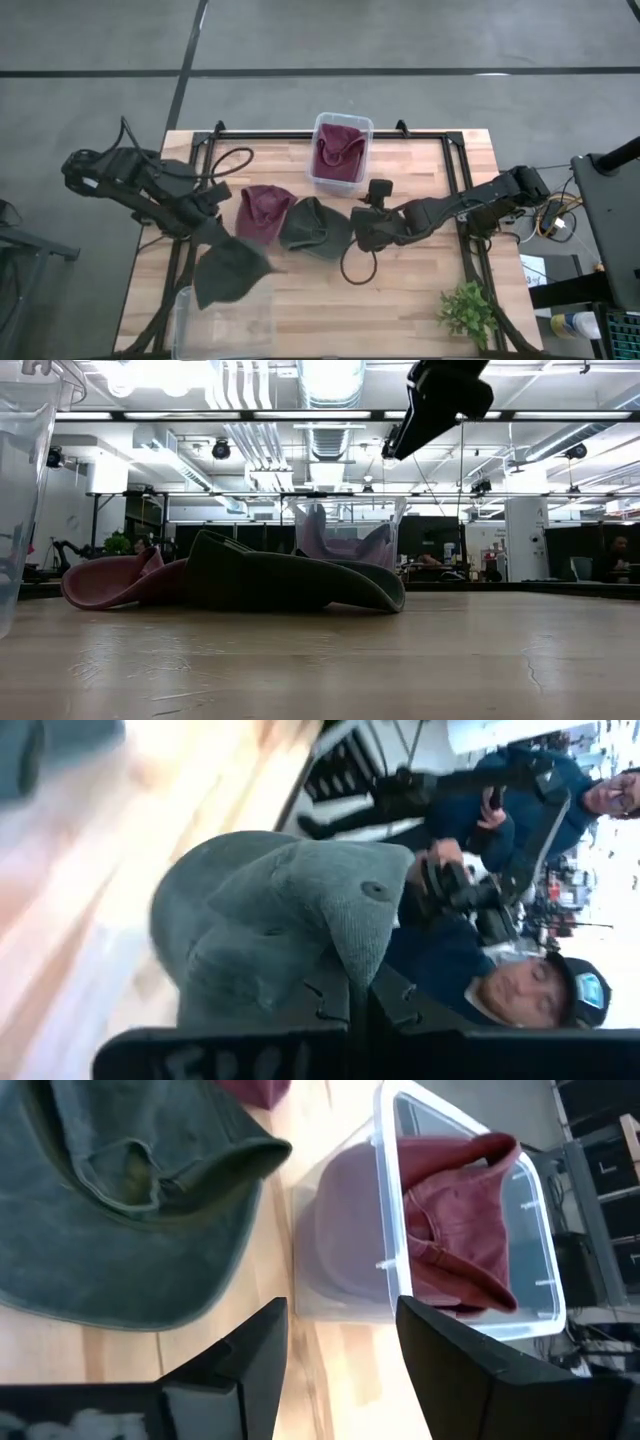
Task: Pick & Place hat
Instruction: Put the bottom black cap into the bottom transparent bin
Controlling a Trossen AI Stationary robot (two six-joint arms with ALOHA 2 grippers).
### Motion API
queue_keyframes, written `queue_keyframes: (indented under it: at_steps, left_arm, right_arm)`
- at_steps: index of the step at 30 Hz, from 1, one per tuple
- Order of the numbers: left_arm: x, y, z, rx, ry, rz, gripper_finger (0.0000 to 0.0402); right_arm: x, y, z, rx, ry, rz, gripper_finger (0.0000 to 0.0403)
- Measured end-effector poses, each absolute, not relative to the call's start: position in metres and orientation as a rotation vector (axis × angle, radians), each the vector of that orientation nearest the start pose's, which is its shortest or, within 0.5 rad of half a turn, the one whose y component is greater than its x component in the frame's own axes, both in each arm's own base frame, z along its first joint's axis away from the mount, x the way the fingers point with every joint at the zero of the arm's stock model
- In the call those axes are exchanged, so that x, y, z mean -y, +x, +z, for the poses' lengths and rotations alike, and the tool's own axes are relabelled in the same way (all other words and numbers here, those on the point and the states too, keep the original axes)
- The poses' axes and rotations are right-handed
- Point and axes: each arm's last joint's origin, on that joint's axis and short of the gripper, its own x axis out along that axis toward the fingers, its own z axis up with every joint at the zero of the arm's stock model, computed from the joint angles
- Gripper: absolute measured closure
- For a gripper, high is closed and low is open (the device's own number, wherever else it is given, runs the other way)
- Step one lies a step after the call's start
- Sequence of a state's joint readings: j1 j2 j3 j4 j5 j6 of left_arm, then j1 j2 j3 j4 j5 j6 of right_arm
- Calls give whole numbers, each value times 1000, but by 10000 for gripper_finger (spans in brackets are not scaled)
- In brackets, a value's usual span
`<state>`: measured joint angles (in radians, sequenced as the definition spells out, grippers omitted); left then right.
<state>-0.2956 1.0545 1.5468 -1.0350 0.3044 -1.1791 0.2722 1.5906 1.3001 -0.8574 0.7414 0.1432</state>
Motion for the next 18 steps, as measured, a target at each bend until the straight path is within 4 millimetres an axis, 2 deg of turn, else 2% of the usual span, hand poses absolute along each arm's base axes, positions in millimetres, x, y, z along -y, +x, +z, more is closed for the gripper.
queue_keyframes:
  at_steps: [5, 10, 15, 18]
  left_arm:
    - [56, 145, 448, -944, -1199, -178, 401]
    - [61, 148, 443, -1039, -1266, -183, 401]
    - [66, 150, 440, -1138, -1295, -203, 401]
    - [66, 150, 440, -1136, -1269, -223, 401]
  right_arm:
    - [-60, 308, 270, -988, -428, -502, 218]
    - [-54, 308, 269, -993, -419, -518, 222]
    - [-47, 310, 269, -996, -402, -541, 225]
    - [-43, 311, 270, -988, -376, -553, 223]
